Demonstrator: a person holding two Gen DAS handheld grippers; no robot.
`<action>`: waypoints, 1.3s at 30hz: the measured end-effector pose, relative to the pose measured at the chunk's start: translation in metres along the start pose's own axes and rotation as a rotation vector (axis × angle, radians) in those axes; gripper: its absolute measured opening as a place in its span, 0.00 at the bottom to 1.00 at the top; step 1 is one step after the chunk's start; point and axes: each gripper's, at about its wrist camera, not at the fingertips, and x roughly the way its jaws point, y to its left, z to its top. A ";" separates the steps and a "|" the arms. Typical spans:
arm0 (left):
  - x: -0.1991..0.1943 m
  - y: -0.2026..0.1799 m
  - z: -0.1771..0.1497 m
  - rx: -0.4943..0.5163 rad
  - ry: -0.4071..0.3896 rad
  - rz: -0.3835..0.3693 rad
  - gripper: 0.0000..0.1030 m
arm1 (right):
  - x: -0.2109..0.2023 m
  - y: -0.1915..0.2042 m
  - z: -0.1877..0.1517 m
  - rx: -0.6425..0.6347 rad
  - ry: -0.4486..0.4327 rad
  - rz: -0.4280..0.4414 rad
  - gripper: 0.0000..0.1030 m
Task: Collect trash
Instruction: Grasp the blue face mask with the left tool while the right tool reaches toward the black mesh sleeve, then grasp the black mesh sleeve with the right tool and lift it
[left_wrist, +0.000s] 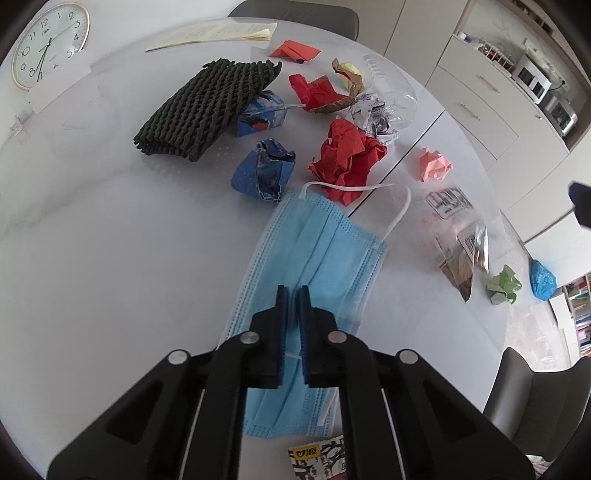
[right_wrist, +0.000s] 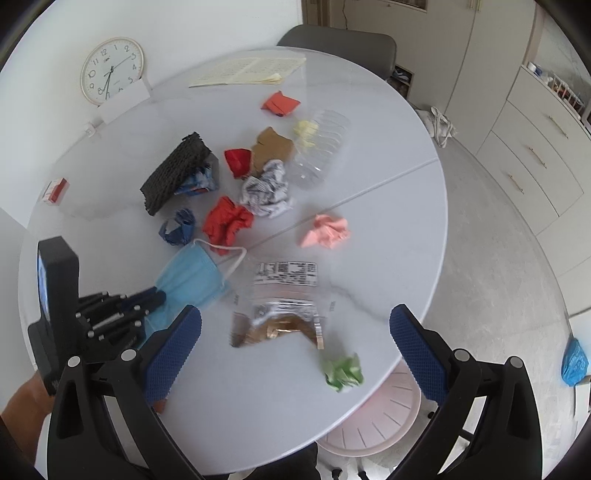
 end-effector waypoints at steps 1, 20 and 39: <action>-0.002 0.001 -0.001 0.002 -0.004 -0.009 0.04 | 0.001 0.003 0.003 -0.003 0.000 0.001 0.98; -0.062 0.061 -0.001 -0.106 -0.124 -0.076 0.04 | 0.040 0.063 0.067 -0.024 0.023 0.009 0.98; -0.098 0.162 -0.014 -0.329 -0.183 0.025 0.04 | 0.217 0.138 0.223 -0.159 0.274 0.296 0.49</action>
